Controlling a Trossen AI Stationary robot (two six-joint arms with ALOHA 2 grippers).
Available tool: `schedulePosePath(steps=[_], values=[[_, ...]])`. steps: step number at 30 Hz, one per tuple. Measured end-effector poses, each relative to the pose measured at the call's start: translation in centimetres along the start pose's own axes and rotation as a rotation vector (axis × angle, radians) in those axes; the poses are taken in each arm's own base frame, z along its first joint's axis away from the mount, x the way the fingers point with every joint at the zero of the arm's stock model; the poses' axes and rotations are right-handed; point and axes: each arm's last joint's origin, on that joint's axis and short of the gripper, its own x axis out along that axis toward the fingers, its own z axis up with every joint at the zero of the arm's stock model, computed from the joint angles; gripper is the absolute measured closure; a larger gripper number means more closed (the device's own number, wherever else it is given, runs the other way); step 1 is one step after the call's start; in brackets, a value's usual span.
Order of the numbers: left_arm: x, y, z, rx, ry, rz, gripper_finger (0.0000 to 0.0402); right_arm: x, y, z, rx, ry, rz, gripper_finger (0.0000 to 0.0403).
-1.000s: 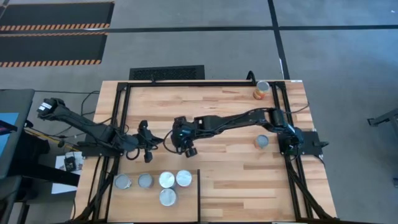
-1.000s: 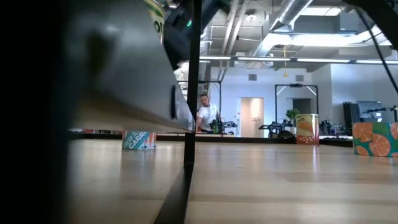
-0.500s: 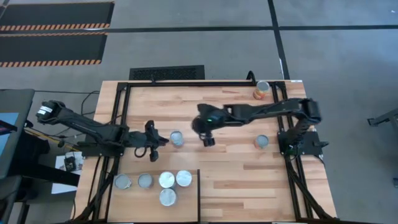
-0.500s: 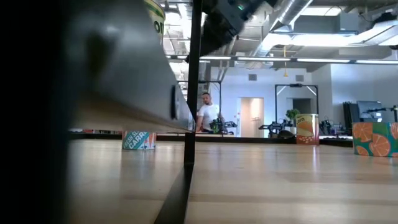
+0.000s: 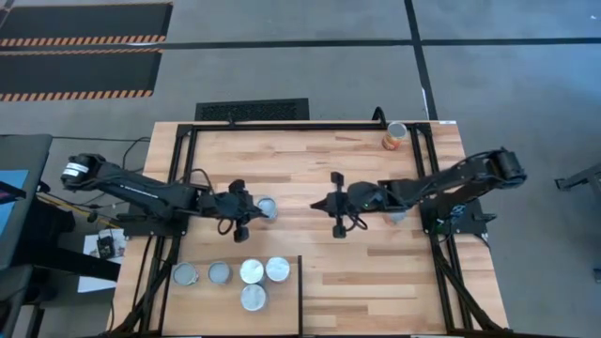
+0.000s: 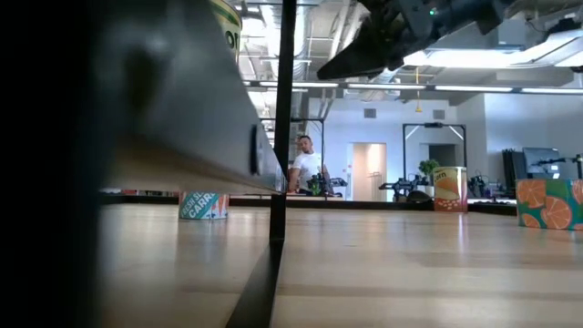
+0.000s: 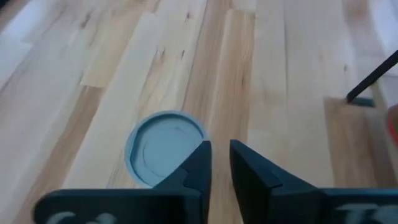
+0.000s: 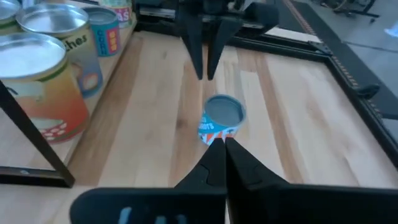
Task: Pick and place cans onto a shelf
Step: Put the canned sliced carrot on the shelf
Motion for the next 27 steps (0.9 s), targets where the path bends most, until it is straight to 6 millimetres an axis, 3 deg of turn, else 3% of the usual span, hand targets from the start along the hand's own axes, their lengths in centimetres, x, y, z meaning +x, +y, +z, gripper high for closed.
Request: schedulePosePath(steps=[8, 14, 18, 21, 24, 27], values=[[2.7, -0.4, 0.6, 0.093, 0.116, 0.042, 0.0287, -0.5, 1.1, 0.1, -0.020, -0.001, 0.011, 0.0398], [4.7, -0.5, 0.1, 0.192, 0.232, 0.096, 0.0278, -0.6, 1.8, 0.1, -0.031, 0.002, 0.031, 0.0398], [5.7, -0.3, -0.1, 0.201, 0.250, 0.129, 0.0295, -0.7, 2.2, 0.1, -0.039, 0.004, 0.004, 0.0398], [5.8, -0.3, -0.2, 0.213, 0.253, 0.133, 0.0331, -0.7, 2.4, 0.1, -0.042, 0.004, 0.002, 0.0398], [5.2, -0.3, 0.1, 0.232, 0.254, 0.124, 0.0382, -0.7, 2.4, 0.1, -0.040, 0.004, 0.002, 0.0398], [4.1, -0.3, 1.1, 0.231, 0.262, 0.108, 0.0391, -0.7, 2.4, 0.1, -0.039, 0.004, 0.002, 0.0398]])
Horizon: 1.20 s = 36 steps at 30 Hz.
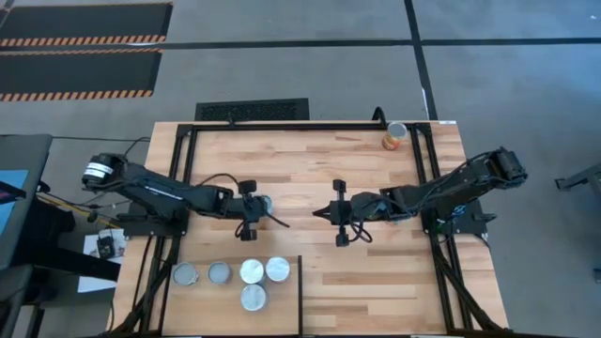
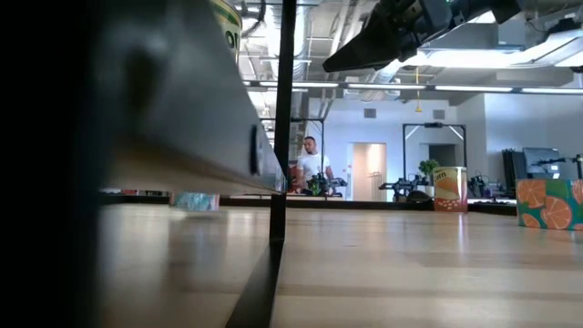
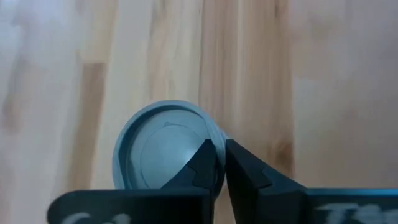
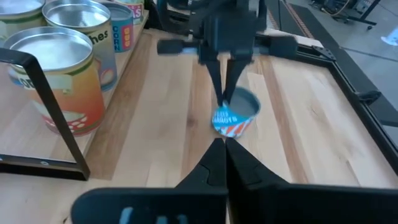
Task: Pick and place cans onto a shelf
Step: Put the canned sliced carrot on the shelf
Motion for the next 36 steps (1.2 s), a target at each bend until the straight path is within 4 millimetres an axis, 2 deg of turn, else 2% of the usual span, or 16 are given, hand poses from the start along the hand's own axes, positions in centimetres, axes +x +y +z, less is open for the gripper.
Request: schedulePosePath(steps=[5, 8, 14, 18, 22, 29, 36], values=[[-4.4, 0.6, 1.5, -0.022, -0.001, -0.032, 0.0398, 0.0, 0.0, 0.0, 0.004, 0.000, 0.000, 0.0398], [-7.9, 0.1, 2.3, -0.049, -0.036, -0.108, 0.0399, 0.0, 0.0, 0.0, 0.004, 0.003, 0.000, 0.0398], [-15.5, -1.9, 2.7, -0.115, -0.121, -0.198, 0.0400, 0.0, 0.0, -0.2, 0.012, 0.016, 0.001, 0.0398], [-19.0, -4.1, 2.3, -0.153, -0.117, -0.268, 0.0401, 0.0, 0.0, -0.2, 0.013, 0.018, 0.001, 0.0398], [-20.7, -7.5, 1.8, -0.168, -0.065, -0.362, 0.0401, 0.1, -0.2, -0.2, 0.017, 0.024, -0.004, 0.0397], [-23.2, -14.6, 0.4, -0.207, 0.025, -0.451, 0.0401, 0.1, -0.5, -0.3, 0.032, 0.027, -0.016, 0.0398], [-22.9, -20.8, -3.1, -0.305, 0.209, -0.337, 0.0401, 0.2, -0.6, -0.3, 0.039, 0.026, -0.019, 0.0398]])
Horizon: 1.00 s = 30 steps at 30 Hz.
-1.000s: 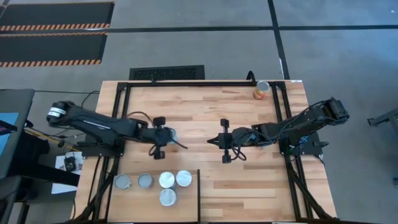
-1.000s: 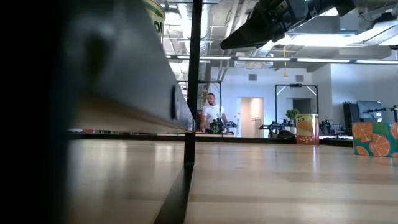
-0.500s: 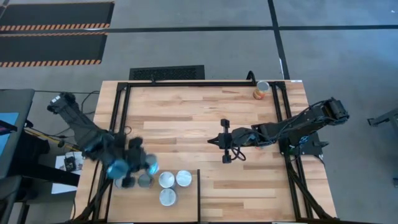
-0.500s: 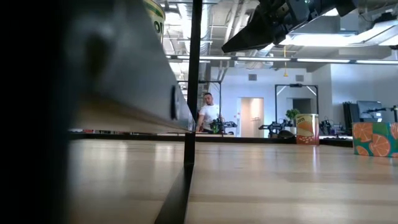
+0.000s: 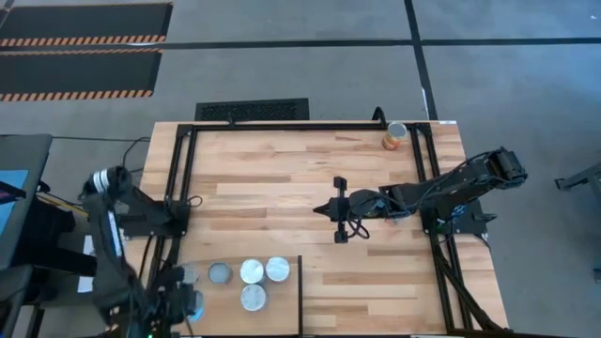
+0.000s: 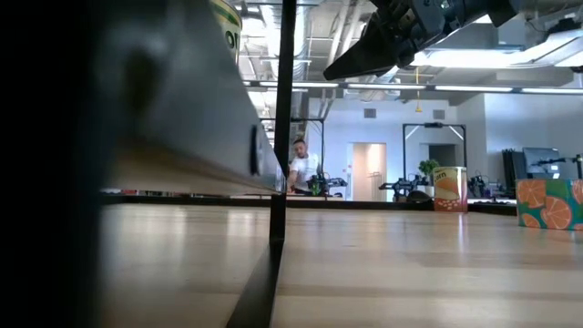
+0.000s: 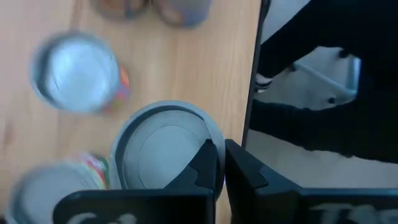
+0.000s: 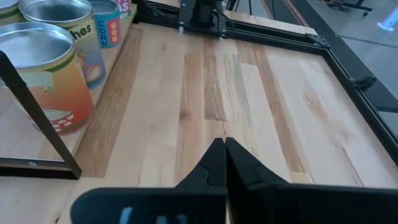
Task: Pick and place cans onto a shelf
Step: Put the canned sliced carrot on the shelf
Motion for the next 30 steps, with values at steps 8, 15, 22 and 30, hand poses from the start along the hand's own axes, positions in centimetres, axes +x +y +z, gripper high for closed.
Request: schedulePosePath(steps=[8, 15, 22, 30], values=[[2.8, -1.4, -3.4, -0.121, -0.004, 0.144, 0.0401, 0.0, 0.0, 0.1, 0.003, -0.013, -0.001, 0.0398], [3.0, -1.0, -3.5, -0.129, 0.002, 0.197, 0.0401, 0.0, 0.0, 0.2, 0.004, -0.019, -0.001, 0.0398], [3.8, -1.5, -3.7, -0.155, 0.015, 0.195, 0.0401, 0.0, 0.0, 0.2, 0.003, -0.019, -0.001, 0.0397], [5.4, -1.9, -2.9, -0.092, 0.037, 0.202, 0.0401, 0.0, 0.0, 0.2, 0.000, -0.020, 0.000, 0.0398]])
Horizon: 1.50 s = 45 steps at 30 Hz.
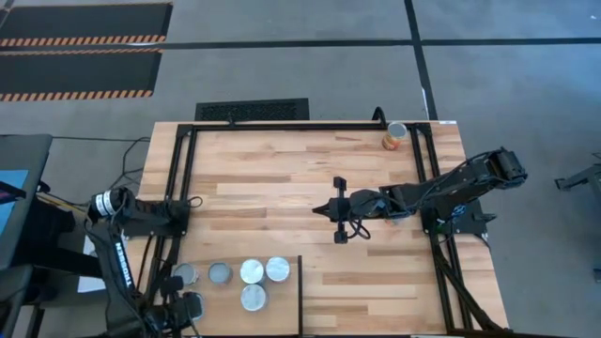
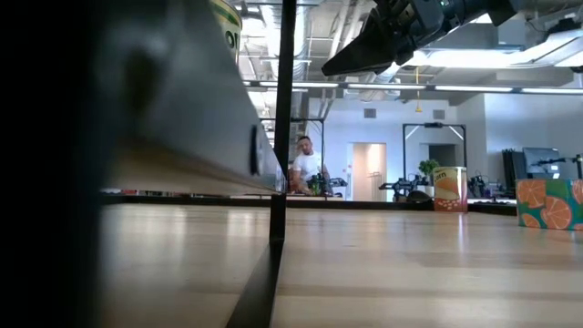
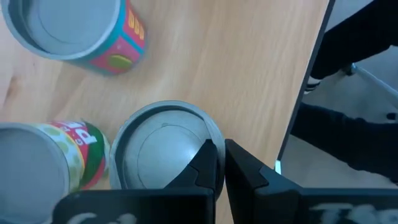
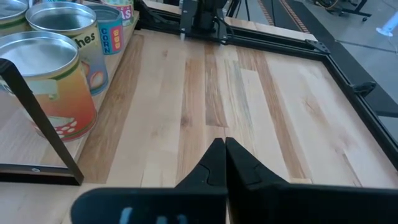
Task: Pick and place cans onto a shelf
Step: Put the canned sliced carrot on the shelf
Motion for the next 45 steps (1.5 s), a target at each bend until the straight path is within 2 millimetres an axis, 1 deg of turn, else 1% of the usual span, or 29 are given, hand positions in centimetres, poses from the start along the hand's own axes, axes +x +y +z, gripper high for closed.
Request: schedulePosePath(steps=[7, 22, 25, 33, 39, 45], values=[[0.00, 0.01, -0.14, -0.007, 0.075, 0.002, 0.0398, 0.00, 0.00, 0.01, 0.000, -0.001, 0.000, 0.0398], [-0.03, -0.02, -0.20, -0.013, 0.105, -0.002, 0.0387, 0.00, -0.01, 0.01, -0.004, -0.001, 0.000, 0.0397], [-0.03, -0.02, -0.21, -0.007, 0.108, -0.002, 0.0379, 0.00, -0.01, 0.01, -0.005, -0.001, 0.000, 0.0397], [-0.03, 0.18, -0.22, -0.001, 0.113, 0.018, 0.0341, 0.00, -0.01, 0.01, -0.007, -0.001, 0.000, 0.0397], [-0.05, 0.55, -0.21, 0.010, 0.115, 0.056, 0.0338, 0.00, -0.01, 0.01, -0.007, -0.001, 0.000, 0.0397], [-0.05, 0.56, -0.27, 0.010, 0.133, 0.057, 0.0337, 0.00, -0.01, 0.01, -0.007, -0.001, 0.000, 0.0396]])
